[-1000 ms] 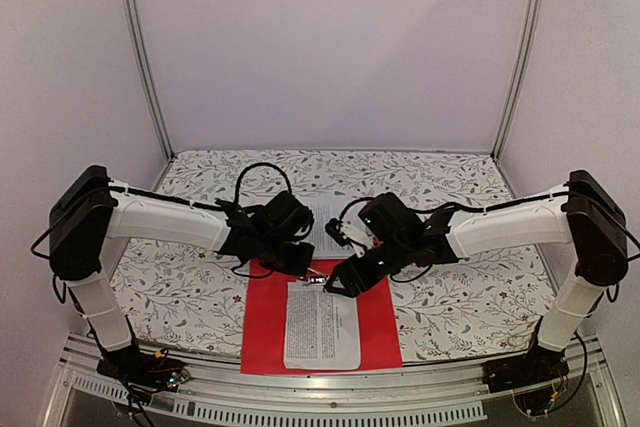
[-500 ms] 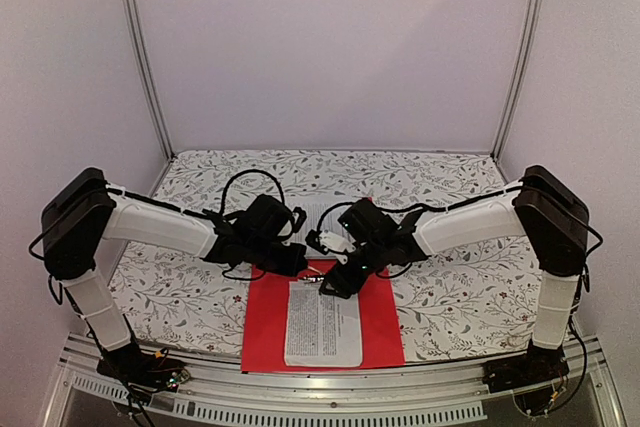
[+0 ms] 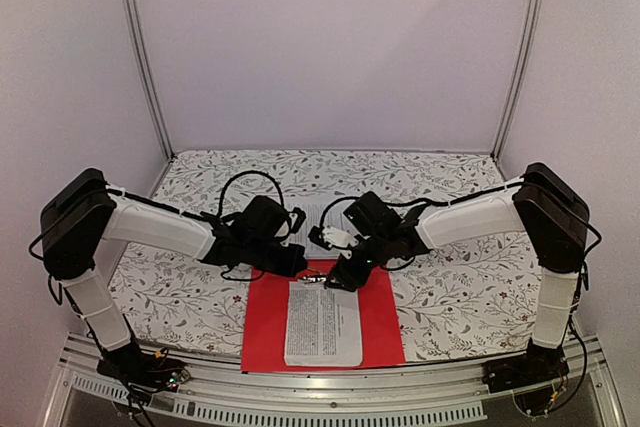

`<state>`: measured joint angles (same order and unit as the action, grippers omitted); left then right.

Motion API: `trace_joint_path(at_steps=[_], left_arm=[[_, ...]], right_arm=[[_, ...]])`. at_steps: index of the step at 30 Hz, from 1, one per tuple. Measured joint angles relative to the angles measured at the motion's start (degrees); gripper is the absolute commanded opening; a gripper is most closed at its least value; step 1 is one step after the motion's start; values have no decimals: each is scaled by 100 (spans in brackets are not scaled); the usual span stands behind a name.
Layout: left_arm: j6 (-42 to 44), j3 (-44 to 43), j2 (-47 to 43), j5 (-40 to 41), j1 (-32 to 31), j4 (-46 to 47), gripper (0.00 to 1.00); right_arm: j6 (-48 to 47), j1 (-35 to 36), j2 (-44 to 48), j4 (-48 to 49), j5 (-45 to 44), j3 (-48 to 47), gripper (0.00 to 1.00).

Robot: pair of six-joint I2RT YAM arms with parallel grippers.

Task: Put the files into the folder
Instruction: Close the spring clip on the folder with some files.

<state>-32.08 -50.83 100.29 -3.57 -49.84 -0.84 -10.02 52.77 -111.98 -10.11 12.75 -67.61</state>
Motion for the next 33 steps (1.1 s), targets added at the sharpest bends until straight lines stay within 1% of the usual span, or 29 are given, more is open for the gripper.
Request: trace_joint_path(at_steps=[3,8,15,20,24,28,33], left_arm=[[0,66,0,-4,4,83,0],[0,151,2,-17,4,201,0],[15,214,2,-15,4,284,0],[39,214,2,-13,4,289,0],[61,214,2,-11,4,286,0],[98,214,2,-4,4,273,0],[205,214,13,7,13,262,0]], right_arm=[[-98,-120,-7,-59,249,-15,58],[-289,-262,-236,-284,592,-267,57],[-588,-374,-542,-498,1010,-584,49],[-708,-400,-560,-511,1056,-595,45],[-809,-404,-557,-455,1038,-535,40],[-901,-398,-546,-326,1047,-442,29],[-1008,-332,-540,-262,984,-400,24]])
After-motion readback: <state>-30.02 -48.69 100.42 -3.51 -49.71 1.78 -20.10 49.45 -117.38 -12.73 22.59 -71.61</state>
